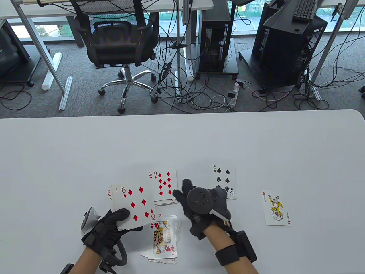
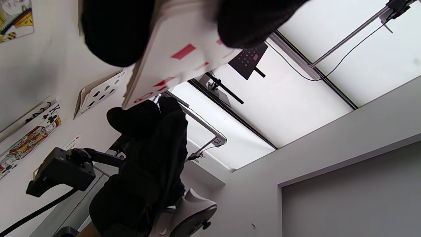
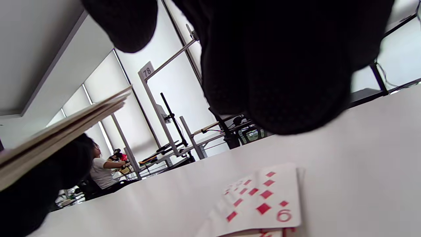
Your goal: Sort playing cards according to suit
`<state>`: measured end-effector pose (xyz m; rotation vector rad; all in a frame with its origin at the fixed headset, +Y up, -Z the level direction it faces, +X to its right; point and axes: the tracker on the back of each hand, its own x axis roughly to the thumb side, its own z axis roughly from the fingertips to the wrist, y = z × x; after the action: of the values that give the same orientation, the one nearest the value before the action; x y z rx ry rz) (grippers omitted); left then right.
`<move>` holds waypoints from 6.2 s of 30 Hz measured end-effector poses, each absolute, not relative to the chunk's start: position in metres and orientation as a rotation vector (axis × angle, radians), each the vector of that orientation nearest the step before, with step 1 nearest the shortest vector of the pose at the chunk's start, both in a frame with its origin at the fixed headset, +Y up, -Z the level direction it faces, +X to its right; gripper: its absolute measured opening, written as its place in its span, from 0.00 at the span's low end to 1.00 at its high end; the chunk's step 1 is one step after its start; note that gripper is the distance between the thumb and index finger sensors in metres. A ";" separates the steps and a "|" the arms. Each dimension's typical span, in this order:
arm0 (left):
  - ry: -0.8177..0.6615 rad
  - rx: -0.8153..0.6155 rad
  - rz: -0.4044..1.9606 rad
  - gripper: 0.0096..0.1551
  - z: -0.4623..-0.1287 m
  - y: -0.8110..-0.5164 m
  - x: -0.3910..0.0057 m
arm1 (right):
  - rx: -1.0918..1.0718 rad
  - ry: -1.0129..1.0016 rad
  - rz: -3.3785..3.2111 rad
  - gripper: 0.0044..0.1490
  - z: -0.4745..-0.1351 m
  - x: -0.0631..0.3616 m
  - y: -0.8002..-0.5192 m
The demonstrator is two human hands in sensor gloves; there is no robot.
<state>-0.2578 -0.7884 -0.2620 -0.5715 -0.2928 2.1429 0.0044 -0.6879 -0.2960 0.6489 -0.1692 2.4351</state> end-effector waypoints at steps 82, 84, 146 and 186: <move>-0.245 -0.559 2.165 0.33 -0.264 -0.797 -0.261 | 0.588 0.167 2.132 0.55 -0.279 -0.037 -0.728; -0.247 -0.559 2.167 0.33 -0.264 -0.797 -0.261 | 0.595 0.110 2.173 0.55 -0.274 -0.042 -0.728; -0.251 -0.501 2.198 0.32 -0.267 -0.795 -0.268 | 0.180 0.194 2.860 0.37 -0.362 -0.024 -0.738; -0.296 -0.515 2.196 0.32 -0.267 -0.796 -0.264 | 0.458 -0.149 2.043 0.24 -0.295 -0.022 -0.730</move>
<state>-0.2635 -0.7962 -0.2673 -0.5154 -0.2962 2.1958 -0.0221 -0.7304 -0.2946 0.4579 -0.1491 2.0431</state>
